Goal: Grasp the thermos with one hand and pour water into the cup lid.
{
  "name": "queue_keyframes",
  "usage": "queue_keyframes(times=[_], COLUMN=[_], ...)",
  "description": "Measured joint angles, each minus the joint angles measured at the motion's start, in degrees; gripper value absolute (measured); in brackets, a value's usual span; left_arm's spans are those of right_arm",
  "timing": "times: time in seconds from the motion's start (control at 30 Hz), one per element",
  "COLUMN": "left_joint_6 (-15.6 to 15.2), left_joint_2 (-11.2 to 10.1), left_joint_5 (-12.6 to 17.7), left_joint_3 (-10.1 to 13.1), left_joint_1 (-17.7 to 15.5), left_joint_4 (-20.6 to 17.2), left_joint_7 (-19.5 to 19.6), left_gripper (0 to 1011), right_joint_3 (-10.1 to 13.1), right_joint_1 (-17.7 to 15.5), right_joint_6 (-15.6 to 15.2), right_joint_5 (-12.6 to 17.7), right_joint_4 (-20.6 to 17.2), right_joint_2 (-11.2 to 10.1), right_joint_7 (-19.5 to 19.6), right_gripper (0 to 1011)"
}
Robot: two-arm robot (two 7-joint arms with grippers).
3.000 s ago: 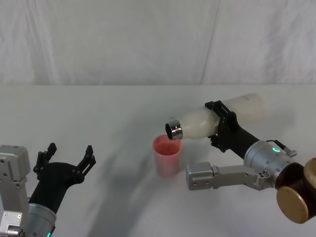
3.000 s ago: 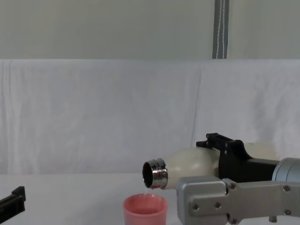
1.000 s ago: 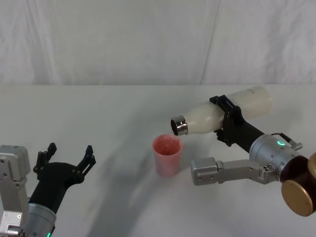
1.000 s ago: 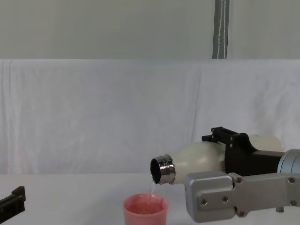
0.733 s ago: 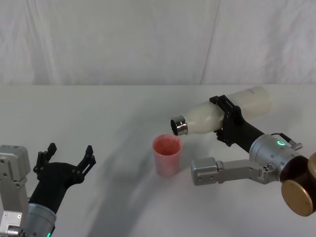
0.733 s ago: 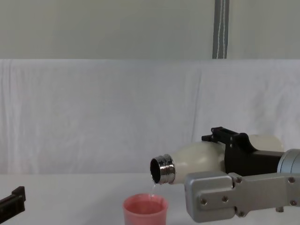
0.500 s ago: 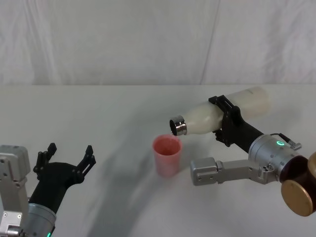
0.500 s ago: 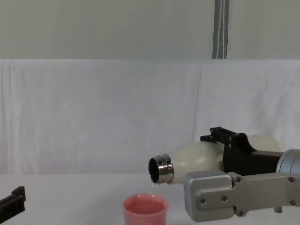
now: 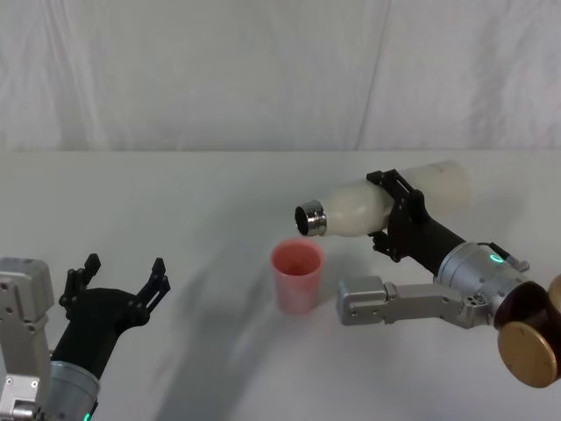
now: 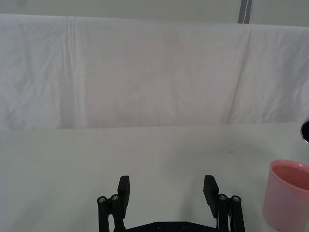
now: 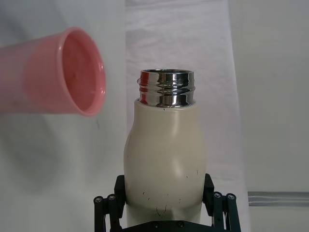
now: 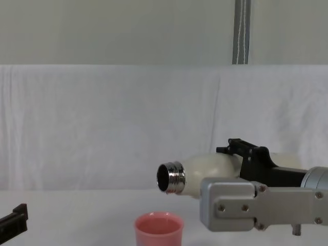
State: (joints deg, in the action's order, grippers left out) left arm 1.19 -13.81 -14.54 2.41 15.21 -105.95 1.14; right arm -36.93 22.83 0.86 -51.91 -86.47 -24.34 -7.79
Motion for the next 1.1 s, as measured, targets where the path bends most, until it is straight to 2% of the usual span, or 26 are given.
queue_keyframes(times=[0.2,0.6,1.1], left_joint_6=[0.0,0.0,0.0], left_joint_2=[0.0,0.0,0.0], left_joint_5=[0.0,0.0,0.0], left_joint_3=[0.0,0.0,0.0], left_joint_1=[0.0,0.0,0.0], left_joint_4=[0.0,0.0,0.0], left_joint_7=[0.0,0.0,0.0], left_gripper=[1001,1001,1001], right_joint_3=[0.9,5.2,9.1], right_joint_1=[-0.6,-2.9,-5.2], right_joint_6=[0.7,6.4,9.0], right_joint_5=[1.6,10.2,16.5], right_joint_4=[0.1,1.5,1.8], right_joint_2=[0.4,2.1,4.1], right_joint_7=[0.7,4.1,4.8], right_gripper=[951,951,951])
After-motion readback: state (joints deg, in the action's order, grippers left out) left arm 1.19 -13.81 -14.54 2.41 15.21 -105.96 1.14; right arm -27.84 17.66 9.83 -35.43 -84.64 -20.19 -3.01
